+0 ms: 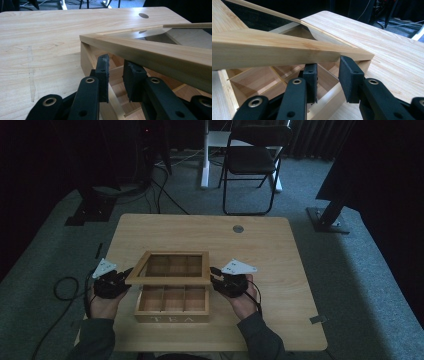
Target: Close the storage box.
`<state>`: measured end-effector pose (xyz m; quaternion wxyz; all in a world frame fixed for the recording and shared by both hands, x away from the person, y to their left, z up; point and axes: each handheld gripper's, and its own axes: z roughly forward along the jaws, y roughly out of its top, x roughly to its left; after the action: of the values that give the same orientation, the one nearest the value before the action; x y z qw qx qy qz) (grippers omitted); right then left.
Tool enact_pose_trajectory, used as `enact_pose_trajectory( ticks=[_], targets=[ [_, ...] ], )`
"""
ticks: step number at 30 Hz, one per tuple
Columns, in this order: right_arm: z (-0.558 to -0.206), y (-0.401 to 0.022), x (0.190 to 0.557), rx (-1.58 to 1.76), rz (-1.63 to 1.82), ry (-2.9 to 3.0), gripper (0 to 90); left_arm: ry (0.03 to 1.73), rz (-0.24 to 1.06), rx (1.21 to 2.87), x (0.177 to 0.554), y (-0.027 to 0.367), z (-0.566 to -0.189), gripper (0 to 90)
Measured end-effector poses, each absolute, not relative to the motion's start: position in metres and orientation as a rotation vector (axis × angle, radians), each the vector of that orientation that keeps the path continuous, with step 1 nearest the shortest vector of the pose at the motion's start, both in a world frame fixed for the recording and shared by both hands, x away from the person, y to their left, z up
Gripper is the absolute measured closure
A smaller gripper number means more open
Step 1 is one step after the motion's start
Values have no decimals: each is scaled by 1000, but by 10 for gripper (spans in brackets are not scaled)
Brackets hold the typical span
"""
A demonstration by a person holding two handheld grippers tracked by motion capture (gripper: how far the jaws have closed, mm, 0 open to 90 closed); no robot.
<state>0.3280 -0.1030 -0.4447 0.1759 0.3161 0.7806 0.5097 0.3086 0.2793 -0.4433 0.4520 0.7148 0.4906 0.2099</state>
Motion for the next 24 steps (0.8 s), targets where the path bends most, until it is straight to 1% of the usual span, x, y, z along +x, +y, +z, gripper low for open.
enact_pose_trajectory(
  ticks=[8,24],
  targets=[
    [-447,-103,326,899,1442,2212,680,1197,522,1776,307,280,-445,750],
    [-452,-102,322,914,1429,2221,629,1195,524,1786,303,281,-450,747]
  ],
)
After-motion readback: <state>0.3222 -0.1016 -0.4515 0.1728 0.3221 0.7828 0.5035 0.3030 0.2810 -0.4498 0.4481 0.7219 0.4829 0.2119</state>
